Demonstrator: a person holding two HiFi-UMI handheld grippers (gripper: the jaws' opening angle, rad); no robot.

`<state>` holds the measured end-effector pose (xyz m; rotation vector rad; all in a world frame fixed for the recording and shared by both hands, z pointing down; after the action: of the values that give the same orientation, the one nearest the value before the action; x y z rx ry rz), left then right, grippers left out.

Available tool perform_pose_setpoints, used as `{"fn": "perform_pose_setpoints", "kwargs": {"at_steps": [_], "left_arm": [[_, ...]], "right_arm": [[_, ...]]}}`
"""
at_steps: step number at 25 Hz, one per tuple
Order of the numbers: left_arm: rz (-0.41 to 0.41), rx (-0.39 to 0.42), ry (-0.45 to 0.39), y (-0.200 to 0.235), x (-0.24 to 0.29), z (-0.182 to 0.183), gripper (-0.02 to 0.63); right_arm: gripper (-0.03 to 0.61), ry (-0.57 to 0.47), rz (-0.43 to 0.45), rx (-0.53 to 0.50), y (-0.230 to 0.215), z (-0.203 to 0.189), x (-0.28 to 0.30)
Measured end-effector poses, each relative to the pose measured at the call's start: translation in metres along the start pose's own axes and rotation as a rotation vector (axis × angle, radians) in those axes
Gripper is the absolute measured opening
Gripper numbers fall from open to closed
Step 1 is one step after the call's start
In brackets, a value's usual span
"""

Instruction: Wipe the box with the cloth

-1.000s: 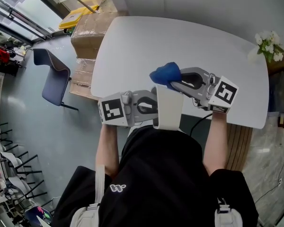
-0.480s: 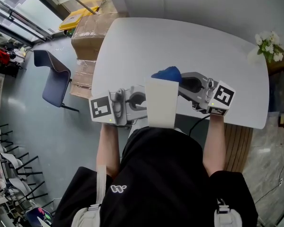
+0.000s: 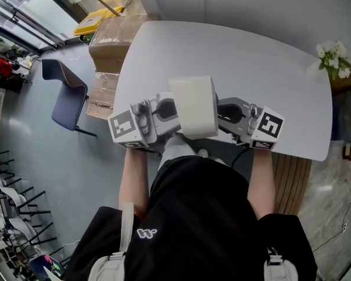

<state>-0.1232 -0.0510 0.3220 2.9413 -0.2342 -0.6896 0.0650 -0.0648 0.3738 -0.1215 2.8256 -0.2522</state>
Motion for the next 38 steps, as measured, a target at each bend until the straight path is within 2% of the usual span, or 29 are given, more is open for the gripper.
{"fn": "perform_pose_setpoints", "kwargs": {"at_steps": [4,10,17,24,26,30,38], "left_arm": [[0.037,0.034,0.002,0.01,-0.009,0.0,0.052],[0.111,0.022,-0.033,0.018,-0.019,0.003,0.052],[0.187,0.008,-0.035,0.026,-0.032,0.001,0.052],[0.25,0.006,-0.006,0.033,-0.043,-0.01,0.052],[0.268,0.015,0.029,0.034,-0.046,-0.013,0.052],[0.251,0.032,0.135,0.03,-0.043,-0.025,0.051],[0.189,-0.01,0.147,0.022,-0.042,-0.035,0.052]], "right_arm": [[0.052,0.013,0.025,-0.008,0.009,-0.002,0.003],[0.052,-0.001,0.051,0.006,0.021,-0.001,0.007],[0.052,-0.002,0.081,0.026,0.035,-0.004,0.01],[0.052,-0.01,0.121,0.029,0.042,-0.003,0.012],[0.052,-0.032,0.141,0.03,0.047,0.002,0.015],[0.052,-0.1,0.147,0.031,0.052,0.018,0.021],[0.052,-0.16,0.109,-0.034,0.055,0.04,0.016]]}}
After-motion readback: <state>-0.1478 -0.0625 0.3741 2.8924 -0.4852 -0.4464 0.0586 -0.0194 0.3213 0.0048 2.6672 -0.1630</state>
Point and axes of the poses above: the fingertips, and each gripper's own axes: x forward along the fingers, y to its left, z out of its top, the point moved 9 cm from there along -x, backward along the fingers, and after that the axes turned 14 degrees about -y, right-handed, at the moved point
